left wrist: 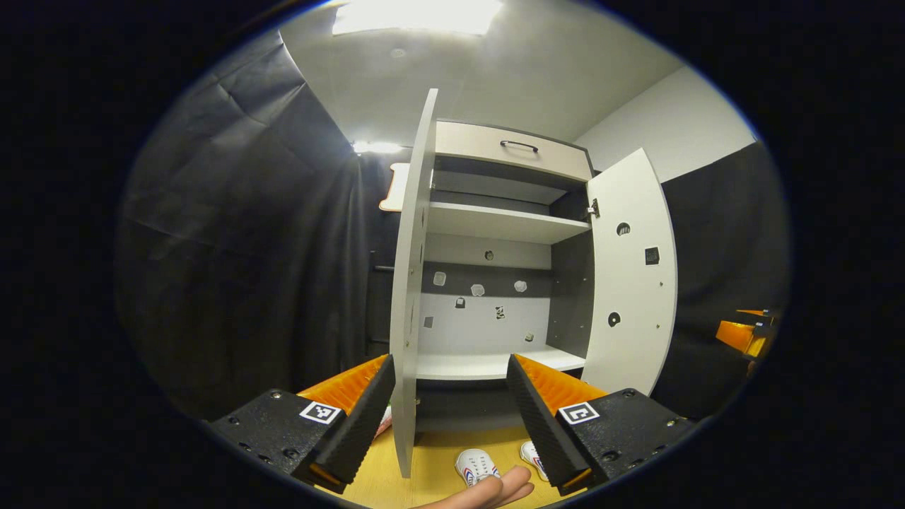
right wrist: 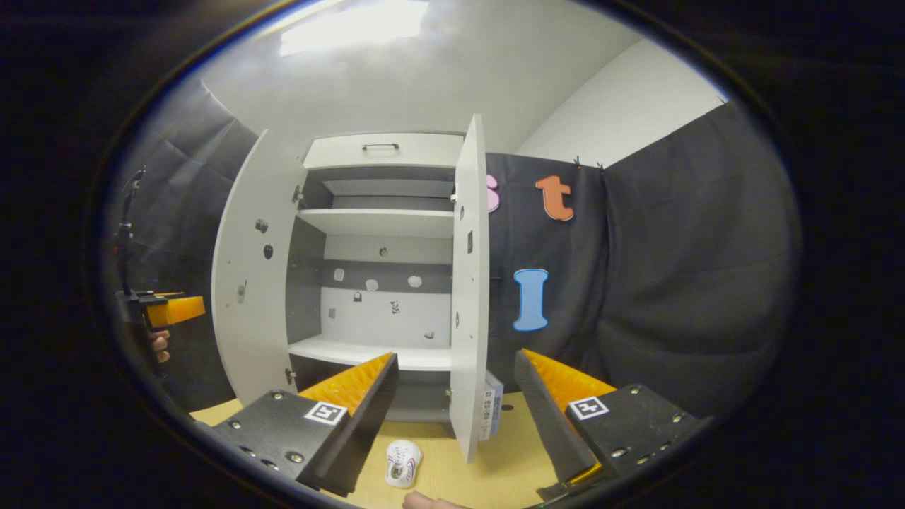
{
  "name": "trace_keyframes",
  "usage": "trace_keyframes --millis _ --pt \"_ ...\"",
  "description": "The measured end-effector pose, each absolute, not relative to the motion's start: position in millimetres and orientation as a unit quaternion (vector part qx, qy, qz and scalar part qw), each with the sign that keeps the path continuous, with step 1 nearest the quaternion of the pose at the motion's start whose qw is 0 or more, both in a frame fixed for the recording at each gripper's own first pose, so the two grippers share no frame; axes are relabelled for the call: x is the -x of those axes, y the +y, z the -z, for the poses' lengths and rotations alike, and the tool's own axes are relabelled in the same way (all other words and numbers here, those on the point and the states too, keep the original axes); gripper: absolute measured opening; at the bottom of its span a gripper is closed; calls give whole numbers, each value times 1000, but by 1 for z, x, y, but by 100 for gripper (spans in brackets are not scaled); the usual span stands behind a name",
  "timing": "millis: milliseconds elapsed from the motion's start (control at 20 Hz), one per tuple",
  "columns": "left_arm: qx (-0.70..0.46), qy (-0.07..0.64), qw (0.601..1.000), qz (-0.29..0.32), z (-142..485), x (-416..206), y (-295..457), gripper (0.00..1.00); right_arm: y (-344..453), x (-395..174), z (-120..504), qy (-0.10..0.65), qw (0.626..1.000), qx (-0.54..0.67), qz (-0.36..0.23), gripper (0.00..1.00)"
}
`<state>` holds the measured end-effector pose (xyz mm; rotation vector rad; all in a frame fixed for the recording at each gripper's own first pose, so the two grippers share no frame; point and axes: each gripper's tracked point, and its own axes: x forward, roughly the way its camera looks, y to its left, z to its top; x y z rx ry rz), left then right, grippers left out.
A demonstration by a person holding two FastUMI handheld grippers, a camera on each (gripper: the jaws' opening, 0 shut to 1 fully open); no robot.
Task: Grab one shoe with the right hand and put it into the shoe cabinet, grab the other shoe with the left hand and put it into the shoe cabinet; then close the right door with the right hand and the left door with the left hand.
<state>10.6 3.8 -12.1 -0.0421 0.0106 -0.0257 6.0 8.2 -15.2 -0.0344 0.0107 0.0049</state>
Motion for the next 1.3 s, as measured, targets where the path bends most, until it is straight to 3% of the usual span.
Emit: trace_keyframes --millis 100,400,450,500,550,600,650,700,800,900,1000,1300 --pt "21 9 1000 18 17 -9 1 93 12 -10 26 13 1000 16 -7 98" --pt "20 24 999 31 36 -2 -4 96 34 -39 99 84 996 -11 -32 98" --pt "21 28 999 37 40 1 -6 96 39 -44 112 92 995 -5 -39 94" --pt "25 30 998 42 44 4 -6 99 43 -48 127 99 994 2 -44 98" --pt "27 34 998 46 50 8 -6 99 49 -52 144 108 993 6 -50 94" --pt "26 34 998 52 53 11 -6 96 56 -54 164 120 991 7 -59 98" --pt "25 32 998 54 56 13 -7 96 65 -57 184 135 989 4 -66 94" --pt "22 29 998 52 57 16 -5 96 74 -59 206 151 986 2 -76 99" --pt "13 24 999 42 63 24 2 96 98 -64 247 178 978 -5 -108 99" --pt "13 21 999 26 70 36 12 96 106 -68 289 206 972 -1 -109 94" --pt "18 9 1000 18 70 47 19 99 116 -72 326 232 967 7 -108 98" --pt "20 -14 1000 -18 60 64 39 93 139 -83 421 301 947 -4 -110 98"
